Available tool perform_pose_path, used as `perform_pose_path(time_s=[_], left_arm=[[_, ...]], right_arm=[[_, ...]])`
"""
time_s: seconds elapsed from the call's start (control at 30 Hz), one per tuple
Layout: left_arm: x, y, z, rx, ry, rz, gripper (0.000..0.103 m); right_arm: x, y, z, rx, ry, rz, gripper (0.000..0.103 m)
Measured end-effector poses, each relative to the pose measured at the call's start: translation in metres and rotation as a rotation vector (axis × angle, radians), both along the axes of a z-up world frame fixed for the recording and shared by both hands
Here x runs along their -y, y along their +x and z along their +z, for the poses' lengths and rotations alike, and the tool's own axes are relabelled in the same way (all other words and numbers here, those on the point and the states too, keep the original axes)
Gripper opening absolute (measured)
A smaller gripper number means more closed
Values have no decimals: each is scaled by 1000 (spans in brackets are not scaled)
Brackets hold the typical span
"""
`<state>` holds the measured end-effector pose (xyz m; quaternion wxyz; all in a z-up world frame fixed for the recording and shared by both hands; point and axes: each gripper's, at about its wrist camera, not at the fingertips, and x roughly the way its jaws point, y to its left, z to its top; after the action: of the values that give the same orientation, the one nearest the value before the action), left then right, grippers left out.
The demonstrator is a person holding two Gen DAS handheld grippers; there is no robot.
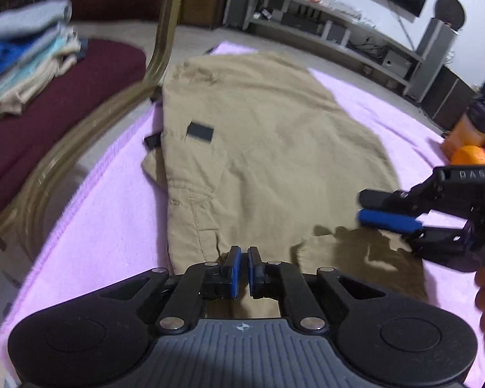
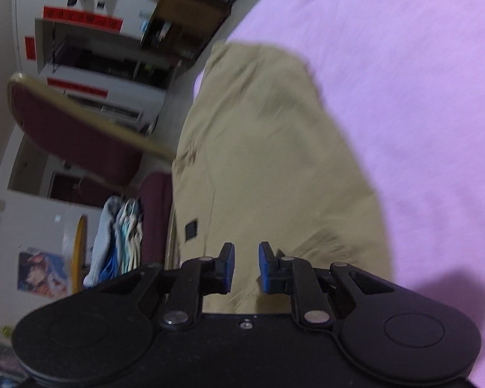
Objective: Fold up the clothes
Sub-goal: 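Grasp the elastic cuffs with the right gripper while the left gripper grasps them too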
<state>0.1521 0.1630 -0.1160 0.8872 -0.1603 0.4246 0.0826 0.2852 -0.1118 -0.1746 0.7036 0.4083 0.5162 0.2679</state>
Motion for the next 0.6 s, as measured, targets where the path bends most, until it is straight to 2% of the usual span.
perform_pose_path(time_s=[0.07,0.1,0.13,0.23,0.3,0.33,0.37,0.4,0.43,0.47,0.5,0.53,0.6], left_arm=[[-11,-1,-8,-4,-58,30,12],[-16,-2,-10,-1,-78,32,13],[-20,-3,-11,2,-97,34,13],[-26,-4,-13,3,-135,30,13],[-26,-5,-9,-2,-127,26,13],[-25,-7,-6,-5,-122,25,13],[-24,-9,-3,-7,-116,24,12],[-24,-11,1,-9,-112,23,11],[-25,-20,8,4,-129,25,11],[-26,-31,15,21,-145,27,15],[-28,-43,22,38,-161,29,24],[-30,-55,28,48,-182,30,32],[-34,-76,32,44,-254,42,40]], right_arm=[[-10,5,-10,-3,-32,53,17],[-5,3,-12,19,-89,35,8],[12,2,-16,13,-81,-45,0],[70,-1,-32,-38,15,-344,0],[95,-11,-21,-50,-49,-439,0],[106,-17,-14,-54,-91,-479,6],[114,-23,-7,-56,-108,-486,10],[120,-32,1,-52,-94,-464,17],[125,-42,9,-47,-72,-437,19],[127,-53,17,-41,-61,-403,20],[128,-65,26,-33,-55,-367,23],[129,-78,34,-26,-48,-330,29],[126,-102,44,-22,-59,-260,40]])
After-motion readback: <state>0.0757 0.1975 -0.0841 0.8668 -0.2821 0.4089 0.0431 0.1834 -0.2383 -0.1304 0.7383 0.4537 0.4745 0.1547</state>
